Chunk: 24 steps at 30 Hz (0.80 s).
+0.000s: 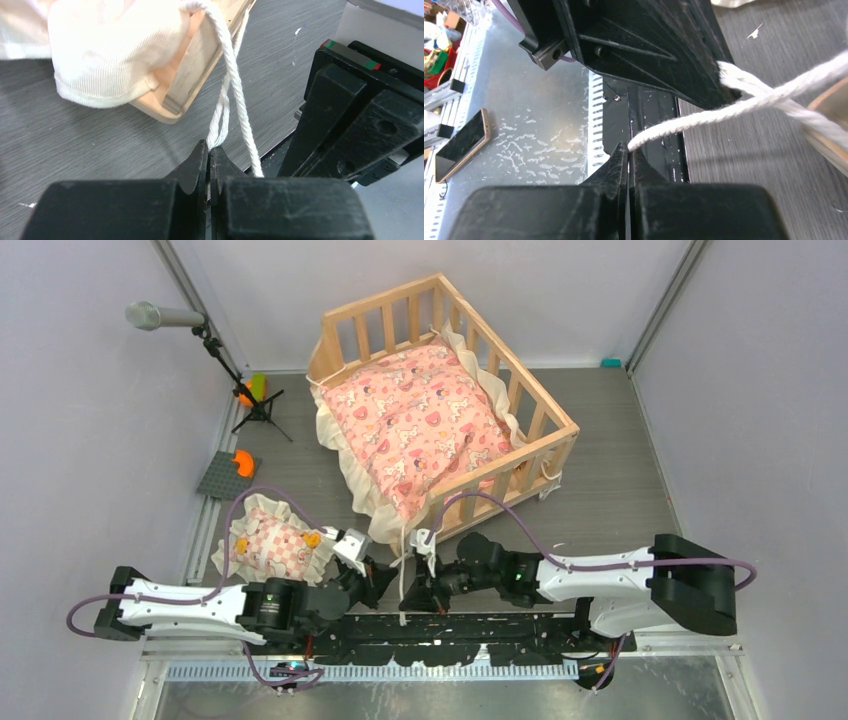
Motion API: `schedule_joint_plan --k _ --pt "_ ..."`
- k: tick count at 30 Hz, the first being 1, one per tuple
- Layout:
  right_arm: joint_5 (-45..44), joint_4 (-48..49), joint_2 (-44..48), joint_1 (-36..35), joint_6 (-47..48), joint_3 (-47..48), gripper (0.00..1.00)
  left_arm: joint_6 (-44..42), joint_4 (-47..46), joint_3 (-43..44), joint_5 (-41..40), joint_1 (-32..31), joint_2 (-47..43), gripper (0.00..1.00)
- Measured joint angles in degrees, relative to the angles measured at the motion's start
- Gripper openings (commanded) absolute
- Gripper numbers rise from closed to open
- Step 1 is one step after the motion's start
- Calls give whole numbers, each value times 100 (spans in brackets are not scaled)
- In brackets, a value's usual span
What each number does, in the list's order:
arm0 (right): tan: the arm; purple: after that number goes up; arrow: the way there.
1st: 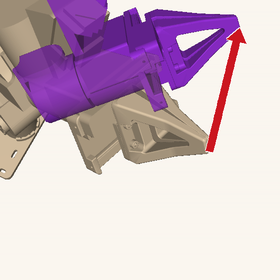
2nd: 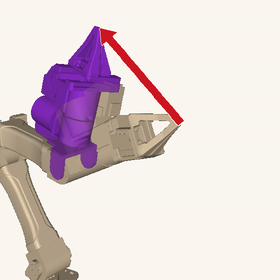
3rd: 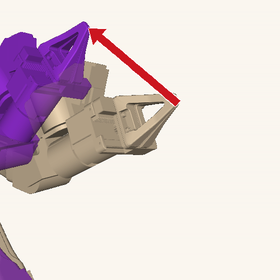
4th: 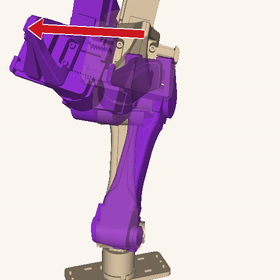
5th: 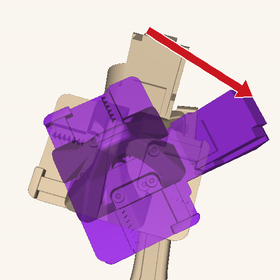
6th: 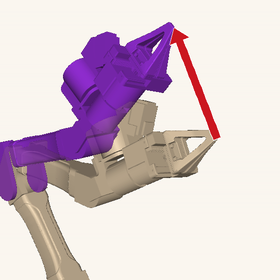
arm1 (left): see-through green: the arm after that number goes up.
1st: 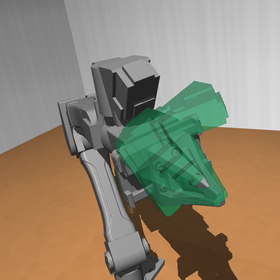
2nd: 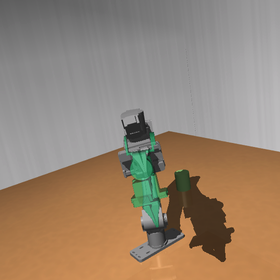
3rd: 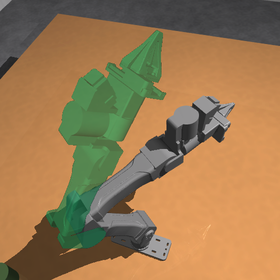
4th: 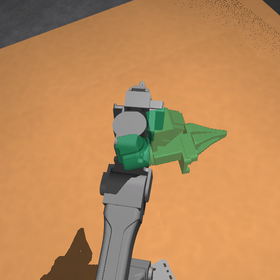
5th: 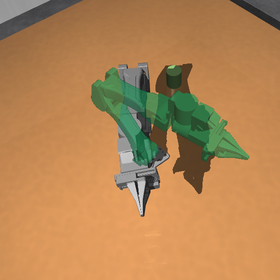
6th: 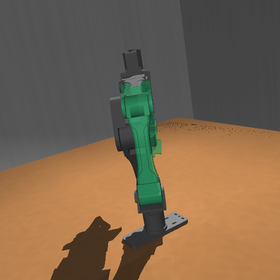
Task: Set up the pet bed
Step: Cross the ropes on the bed frame.
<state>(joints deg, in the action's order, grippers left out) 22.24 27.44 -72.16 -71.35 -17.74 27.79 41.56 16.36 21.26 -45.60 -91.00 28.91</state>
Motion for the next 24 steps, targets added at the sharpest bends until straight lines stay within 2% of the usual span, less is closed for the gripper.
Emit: schedule_joint_plan --k 12,24 --pt "70 -560 -988 -433 210 463 0 638 175 -411 7 -2 249 0" --pt "-846 -813 -1412 -754 413 487 0 1049 234 -647 -87 0 -210 0"
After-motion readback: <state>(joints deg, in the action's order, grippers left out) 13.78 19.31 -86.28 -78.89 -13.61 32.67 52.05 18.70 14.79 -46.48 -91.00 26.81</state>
